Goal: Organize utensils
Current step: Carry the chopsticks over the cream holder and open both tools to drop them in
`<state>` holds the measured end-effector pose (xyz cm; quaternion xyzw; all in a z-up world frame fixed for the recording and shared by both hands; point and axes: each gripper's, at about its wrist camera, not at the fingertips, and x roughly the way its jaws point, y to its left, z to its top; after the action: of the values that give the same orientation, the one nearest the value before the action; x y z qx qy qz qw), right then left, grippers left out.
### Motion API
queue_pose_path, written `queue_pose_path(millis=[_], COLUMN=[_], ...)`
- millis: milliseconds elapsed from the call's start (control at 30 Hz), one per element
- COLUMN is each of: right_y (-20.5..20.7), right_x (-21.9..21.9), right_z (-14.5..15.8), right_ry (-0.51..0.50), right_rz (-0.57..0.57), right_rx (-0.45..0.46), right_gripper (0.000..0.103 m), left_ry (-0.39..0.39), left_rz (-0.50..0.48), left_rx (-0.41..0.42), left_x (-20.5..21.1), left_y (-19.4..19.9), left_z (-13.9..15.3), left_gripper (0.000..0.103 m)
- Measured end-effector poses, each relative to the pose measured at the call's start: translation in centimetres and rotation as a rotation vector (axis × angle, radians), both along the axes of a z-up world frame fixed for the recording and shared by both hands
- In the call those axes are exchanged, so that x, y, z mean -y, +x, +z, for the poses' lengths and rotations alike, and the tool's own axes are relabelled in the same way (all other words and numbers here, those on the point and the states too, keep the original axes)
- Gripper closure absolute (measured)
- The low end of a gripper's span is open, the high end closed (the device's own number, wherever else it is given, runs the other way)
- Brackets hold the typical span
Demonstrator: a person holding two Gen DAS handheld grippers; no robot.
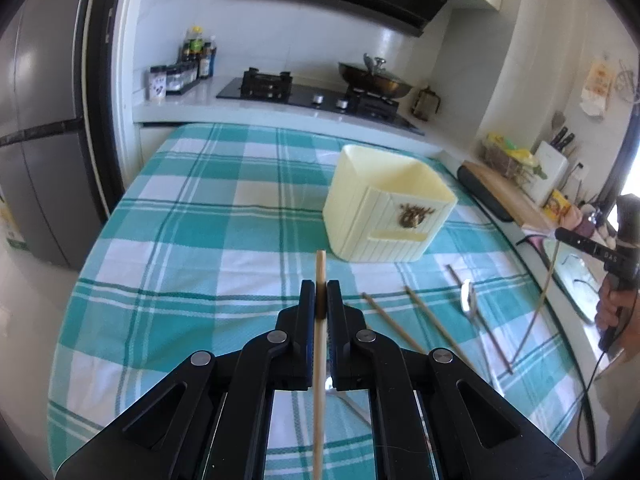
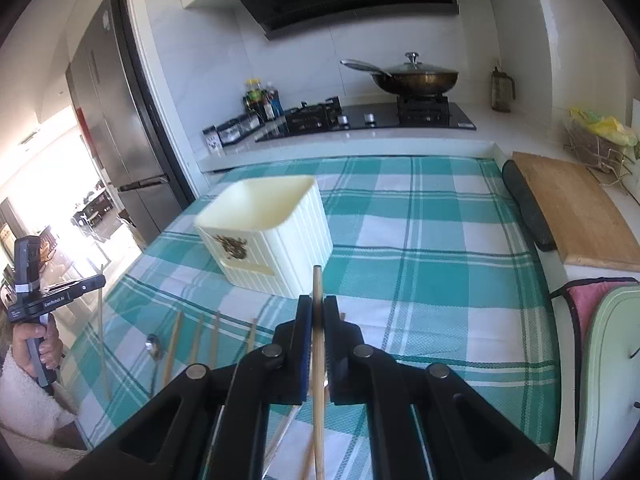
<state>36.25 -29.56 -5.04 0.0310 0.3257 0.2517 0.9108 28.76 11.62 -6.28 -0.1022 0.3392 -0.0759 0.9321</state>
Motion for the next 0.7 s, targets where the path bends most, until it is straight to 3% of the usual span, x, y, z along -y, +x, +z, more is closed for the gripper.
queue_pose_path(millis=[333, 500, 700], right_y=[-5.4, -4.9, -2.3], right_x=[-0.7, -2.3, -4.8], right_z=[6.3, 9.0, 13.1], right_ry=[0.065, 0.063, 0.075], right_rz=[0.007, 0.003, -0.033], right_rx=[0.166, 0.238, 0.354], right_gripper=[0.097, 0.097, 0.097], left_ry=[-0.009, -0.023, -0.056], left_rz=[-0.042, -0.053, -0.017], left_rx=[0.136, 0.191, 0.335], left_x=[1.1, 1.0, 1.7], left_y=[-2.6, -0.6, 3.7], left_z=[5.9, 10.0, 16.1], left_gripper=[0.100, 0.100, 0.100])
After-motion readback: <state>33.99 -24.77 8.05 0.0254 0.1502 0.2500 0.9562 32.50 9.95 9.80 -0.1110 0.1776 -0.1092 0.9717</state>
